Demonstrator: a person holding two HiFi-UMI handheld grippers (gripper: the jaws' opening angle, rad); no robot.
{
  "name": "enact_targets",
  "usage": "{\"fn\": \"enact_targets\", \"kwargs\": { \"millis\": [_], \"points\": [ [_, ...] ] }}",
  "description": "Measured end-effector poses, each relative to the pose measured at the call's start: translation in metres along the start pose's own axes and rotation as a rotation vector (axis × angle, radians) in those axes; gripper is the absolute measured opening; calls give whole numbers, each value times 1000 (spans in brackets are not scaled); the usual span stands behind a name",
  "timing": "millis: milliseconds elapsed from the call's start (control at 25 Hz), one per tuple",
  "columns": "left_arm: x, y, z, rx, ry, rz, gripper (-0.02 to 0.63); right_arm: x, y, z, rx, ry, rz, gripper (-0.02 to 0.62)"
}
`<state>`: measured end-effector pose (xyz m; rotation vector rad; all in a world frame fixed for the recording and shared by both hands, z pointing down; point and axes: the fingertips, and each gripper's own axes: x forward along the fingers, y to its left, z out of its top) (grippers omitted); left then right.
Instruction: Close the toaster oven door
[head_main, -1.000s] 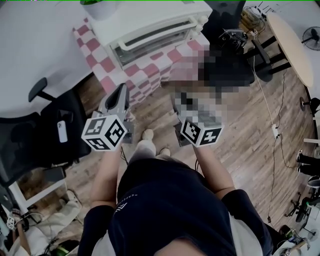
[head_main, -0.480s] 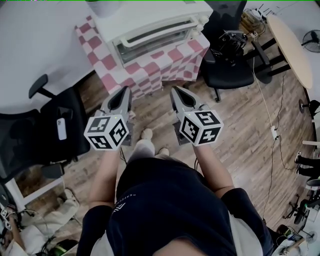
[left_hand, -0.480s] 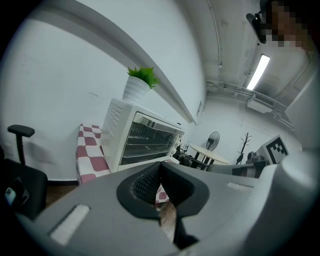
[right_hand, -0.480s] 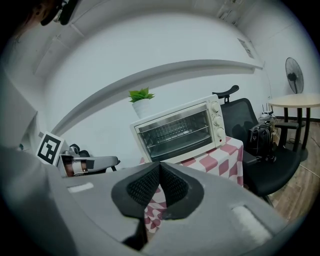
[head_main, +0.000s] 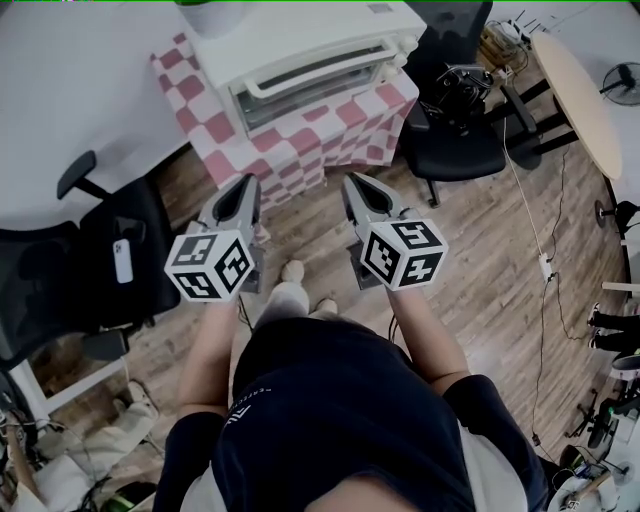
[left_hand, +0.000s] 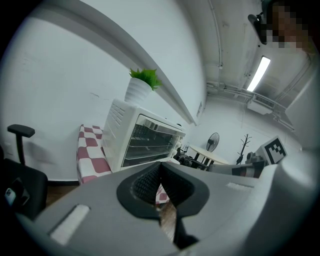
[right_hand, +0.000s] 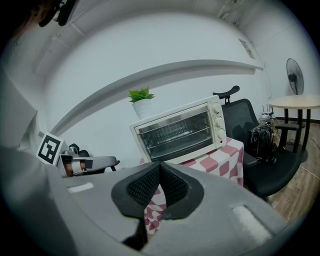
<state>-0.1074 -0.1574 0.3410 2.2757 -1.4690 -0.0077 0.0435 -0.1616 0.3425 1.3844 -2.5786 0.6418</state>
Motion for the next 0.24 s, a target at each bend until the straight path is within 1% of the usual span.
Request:
{"fn": "enact_targets", "kwargs": {
  "millis": [240],
  "points": [
    [0,0,3,7,0,-3,2,-1,-1,1,5,0,-2,2]
  ]
}}
